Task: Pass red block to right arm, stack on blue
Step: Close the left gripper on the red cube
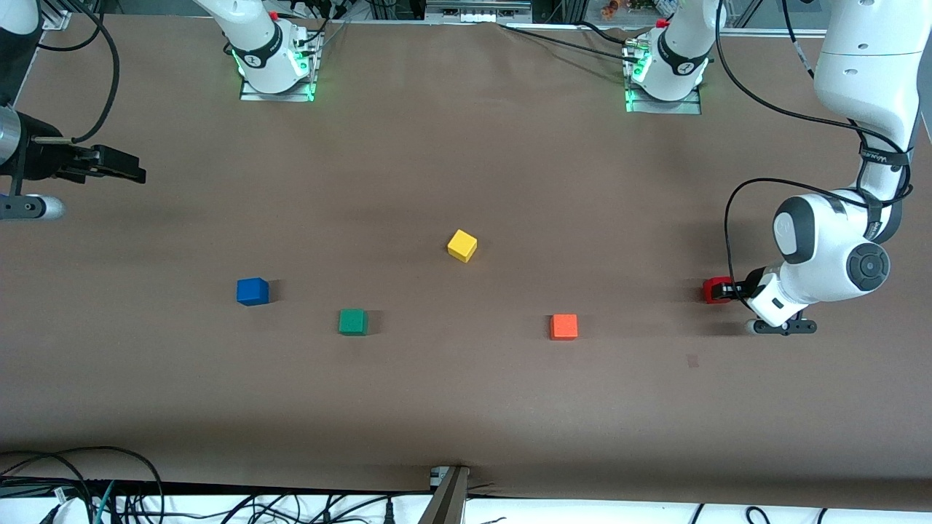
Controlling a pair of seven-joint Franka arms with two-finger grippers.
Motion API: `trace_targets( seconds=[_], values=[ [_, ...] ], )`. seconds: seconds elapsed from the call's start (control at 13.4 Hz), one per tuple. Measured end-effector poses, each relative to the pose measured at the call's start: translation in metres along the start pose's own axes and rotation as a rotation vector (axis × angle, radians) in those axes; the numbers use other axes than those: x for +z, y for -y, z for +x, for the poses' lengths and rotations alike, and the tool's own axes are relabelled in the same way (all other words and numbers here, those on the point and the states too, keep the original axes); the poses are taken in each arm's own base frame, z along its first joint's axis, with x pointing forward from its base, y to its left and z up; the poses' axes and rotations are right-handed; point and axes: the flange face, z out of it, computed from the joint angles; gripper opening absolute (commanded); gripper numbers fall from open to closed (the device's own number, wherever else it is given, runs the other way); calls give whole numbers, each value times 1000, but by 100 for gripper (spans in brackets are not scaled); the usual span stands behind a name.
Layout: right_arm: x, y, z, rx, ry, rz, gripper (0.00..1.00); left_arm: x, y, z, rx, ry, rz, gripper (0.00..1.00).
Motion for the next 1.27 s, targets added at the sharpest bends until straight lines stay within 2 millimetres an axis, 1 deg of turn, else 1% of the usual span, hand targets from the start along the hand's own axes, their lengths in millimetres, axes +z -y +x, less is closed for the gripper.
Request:
trace_targets(
  seconds=[0.15,0.22,0.97,1.12,1.27],
  values=[
    [0,0,0,0,0,0,100,0,-2,0,3,1,-1,4],
    [1,0,0,0,1,1,100,0,-2,0,3,1,-1,0],
    [5,1,4,-1,9,5,100,-1,-2,1,5,-1,-1,0],
    [5,2,4,-4,10,20,100,-9,-7,3,43,-3,-5,0],
    [7,4,5,-5,13,30,100,-25,-19,6,133,-11,-13,0]
  ],
)
